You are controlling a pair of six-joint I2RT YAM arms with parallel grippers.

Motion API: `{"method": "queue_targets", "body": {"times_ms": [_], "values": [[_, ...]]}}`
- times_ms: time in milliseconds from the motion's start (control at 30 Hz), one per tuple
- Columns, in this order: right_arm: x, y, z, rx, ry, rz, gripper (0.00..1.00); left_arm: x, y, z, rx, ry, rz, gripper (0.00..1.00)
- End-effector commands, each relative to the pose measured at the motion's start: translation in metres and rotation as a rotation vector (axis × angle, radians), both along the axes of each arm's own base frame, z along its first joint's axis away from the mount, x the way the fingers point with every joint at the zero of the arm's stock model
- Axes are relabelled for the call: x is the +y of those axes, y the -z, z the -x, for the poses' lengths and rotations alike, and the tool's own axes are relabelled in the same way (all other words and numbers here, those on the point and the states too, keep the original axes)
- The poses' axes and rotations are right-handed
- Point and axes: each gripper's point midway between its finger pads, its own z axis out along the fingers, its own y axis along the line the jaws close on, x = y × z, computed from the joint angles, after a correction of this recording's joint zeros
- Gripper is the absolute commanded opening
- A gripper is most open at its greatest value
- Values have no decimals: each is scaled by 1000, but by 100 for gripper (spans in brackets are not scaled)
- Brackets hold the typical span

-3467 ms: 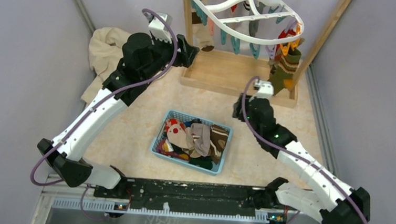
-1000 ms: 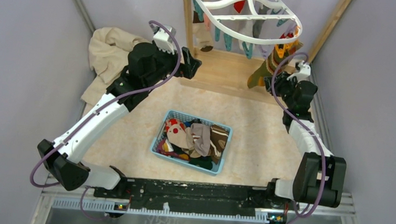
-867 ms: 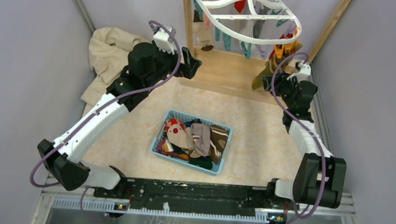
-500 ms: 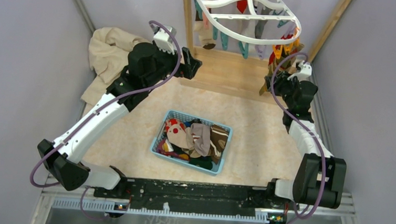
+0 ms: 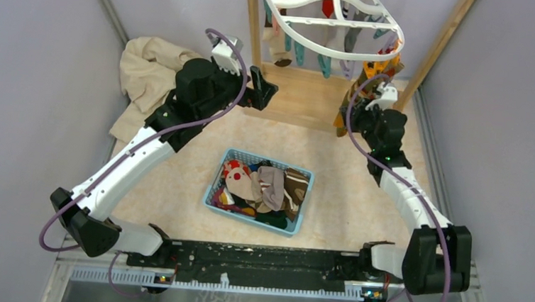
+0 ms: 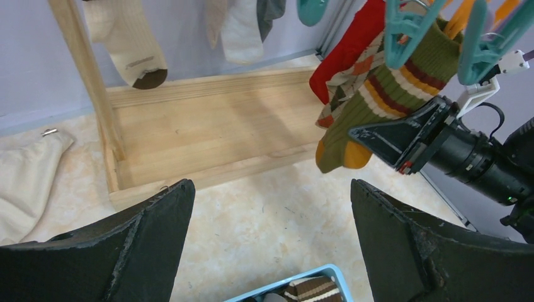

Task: Remove the socks clipped to the hanger
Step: Remove the sock from the hanger.

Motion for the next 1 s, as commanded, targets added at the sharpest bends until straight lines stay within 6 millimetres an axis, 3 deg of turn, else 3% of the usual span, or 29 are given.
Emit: {"method": "queue_targets", "body": {"times_ms": [0,267,500,967], "values": [[24,-26,19,-81,-4,65,2,-6,-17,8,-18,12,24,99],[64,-30,42,-92,-60,147,1,-7,-20,14,-19,8,25,99],[88,-26,56,-88,-86,188,0,-5,-17,14,-15,-8,13,99],[140,-24,66,-89,-188,319,0,-1,-13,14,-10,-22,-4,99]]}}
